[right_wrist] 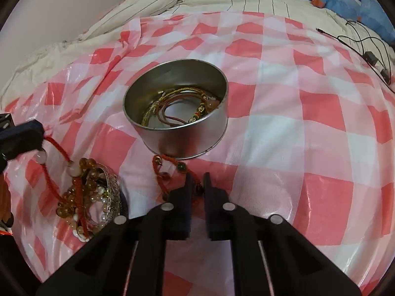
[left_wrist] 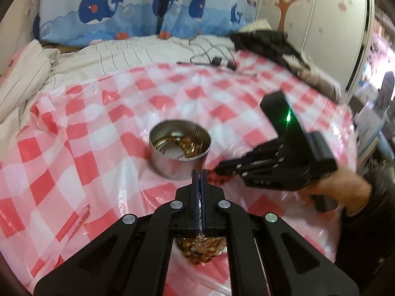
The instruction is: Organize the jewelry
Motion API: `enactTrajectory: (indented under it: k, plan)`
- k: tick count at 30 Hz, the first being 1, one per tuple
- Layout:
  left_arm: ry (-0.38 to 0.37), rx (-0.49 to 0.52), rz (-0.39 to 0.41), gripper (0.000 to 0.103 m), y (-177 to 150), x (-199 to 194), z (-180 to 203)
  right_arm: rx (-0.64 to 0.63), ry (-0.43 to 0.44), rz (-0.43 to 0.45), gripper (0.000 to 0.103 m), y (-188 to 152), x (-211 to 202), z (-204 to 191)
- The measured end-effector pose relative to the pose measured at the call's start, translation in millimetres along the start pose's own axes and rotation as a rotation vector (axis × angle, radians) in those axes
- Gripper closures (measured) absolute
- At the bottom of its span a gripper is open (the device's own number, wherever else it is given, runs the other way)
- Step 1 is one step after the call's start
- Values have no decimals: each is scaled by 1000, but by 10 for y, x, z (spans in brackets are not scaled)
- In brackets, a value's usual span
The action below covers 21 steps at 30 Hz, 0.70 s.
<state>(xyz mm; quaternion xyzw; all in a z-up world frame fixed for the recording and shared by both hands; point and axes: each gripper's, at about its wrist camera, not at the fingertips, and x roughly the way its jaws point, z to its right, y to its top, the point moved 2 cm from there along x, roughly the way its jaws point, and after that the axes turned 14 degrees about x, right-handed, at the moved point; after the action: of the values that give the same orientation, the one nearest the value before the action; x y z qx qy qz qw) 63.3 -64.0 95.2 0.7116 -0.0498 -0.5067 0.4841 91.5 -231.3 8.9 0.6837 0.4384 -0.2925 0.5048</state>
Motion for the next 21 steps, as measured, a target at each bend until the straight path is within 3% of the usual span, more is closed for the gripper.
enactTrajectory:
  k: [6, 14, 16, 19, 20, 21]
  plan:
    - [25, -35, 43, 102, 62, -82, -74, 54, 109, 27, 95, 67, -206, 33]
    - [46, -55, 72, 102, 167, -98, -71, 152, 285, 128, 95, 211, -655, 165]
    - [56, -63, 52, 102, 176, -52, -82, 172, 298, 144, 95, 236, -705, 217]
    - [68, -104, -43, 100, 93, 160, -158, 184, 302, 151, 95, 247, -735, 242]
    - [67, -123, -70, 98, 43, 225, -196, 183, 303, 150, 95, 252, -731, 241]
    - [51, -153, -103, 90, -25, 307, -238, 182, 304, 149, 95, 253, -726, 243]
